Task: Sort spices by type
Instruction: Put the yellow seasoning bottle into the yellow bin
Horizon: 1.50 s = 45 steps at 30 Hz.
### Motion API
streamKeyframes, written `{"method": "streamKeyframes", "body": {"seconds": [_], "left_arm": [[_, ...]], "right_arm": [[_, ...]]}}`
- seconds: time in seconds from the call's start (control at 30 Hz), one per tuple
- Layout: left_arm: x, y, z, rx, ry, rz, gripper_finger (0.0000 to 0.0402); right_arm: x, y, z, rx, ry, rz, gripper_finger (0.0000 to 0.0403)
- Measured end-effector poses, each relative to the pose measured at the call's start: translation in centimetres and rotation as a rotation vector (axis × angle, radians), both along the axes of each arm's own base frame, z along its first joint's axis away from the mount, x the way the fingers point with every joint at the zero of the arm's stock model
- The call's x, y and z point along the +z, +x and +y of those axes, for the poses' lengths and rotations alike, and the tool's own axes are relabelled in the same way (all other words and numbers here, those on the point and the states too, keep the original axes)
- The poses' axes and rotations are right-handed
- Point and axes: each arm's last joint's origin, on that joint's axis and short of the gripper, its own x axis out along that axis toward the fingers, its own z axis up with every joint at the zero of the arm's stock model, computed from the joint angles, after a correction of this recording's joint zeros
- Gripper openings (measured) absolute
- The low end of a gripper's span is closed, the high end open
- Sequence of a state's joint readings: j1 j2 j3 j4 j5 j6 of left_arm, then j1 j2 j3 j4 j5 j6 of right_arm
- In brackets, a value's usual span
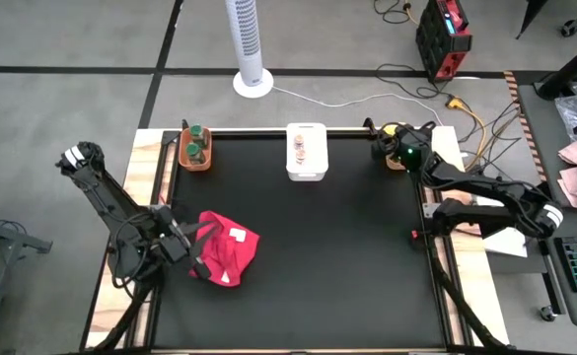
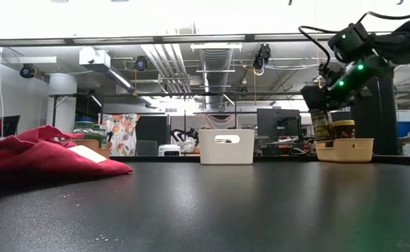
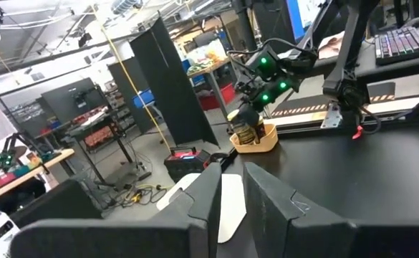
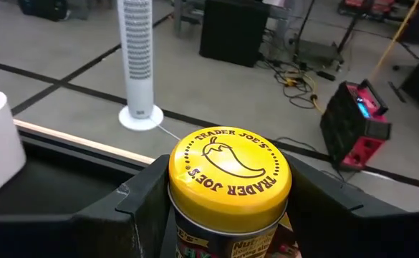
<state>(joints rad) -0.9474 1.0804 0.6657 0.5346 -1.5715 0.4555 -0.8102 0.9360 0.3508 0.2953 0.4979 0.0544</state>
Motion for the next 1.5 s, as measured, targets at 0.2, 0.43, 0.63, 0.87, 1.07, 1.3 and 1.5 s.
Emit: {"method": "streamKeyframes", "body": {"seconds": [0.2, 0.43, 0.63, 0.87, 1.07, 1.3, 1.5], "left_arm": [[-0.04, -0.02, 0.02, 0.0, 0.008, 0.006, 0.0045], [-0.13, 0.04, -0.05, 0.0, 0.009, 0.006, 0.0045], [-0.3, 0.14, -0.19, 0.0, 0.012, 0.008, 0.0045], [-0.3, 0.14, -0.19, 0.0, 0.005, 0.004, 0.0045], [-0.31, 0.14, -0.19, -0.001, 0.004, 0.003, 0.0045], [-0.31, 0.13, -0.19, -0.001, -0.002, -0.001, 0.0045], [-0.31, 0.13, -0.19, -0.001, -0.004, -0.003, 0.0045]], "right_arm": [[-0.13, -0.08, 0.04, 0.007, -0.015, 0.004, 0.0219], [-0.37, -0.1, 0.08, 0.035, -0.014, 0.085, 0.0219], [-0.38, -0.1, 0.08, 0.037, -0.015, 0.091, 0.0219], [-0.49, -0.13, 0.11, 0.052, -0.02, 0.129, 0.0219], [-0.37, -0.1, 0.08, 0.043, -0.027, 0.103, 0.0219], [-0.13, -0.05, -0.01, 0.024, -0.041, 0.053, 0.0219], [-0.17, -0.03, 0.0, 0.039, -0.046, 0.077, 0.0219]]}}
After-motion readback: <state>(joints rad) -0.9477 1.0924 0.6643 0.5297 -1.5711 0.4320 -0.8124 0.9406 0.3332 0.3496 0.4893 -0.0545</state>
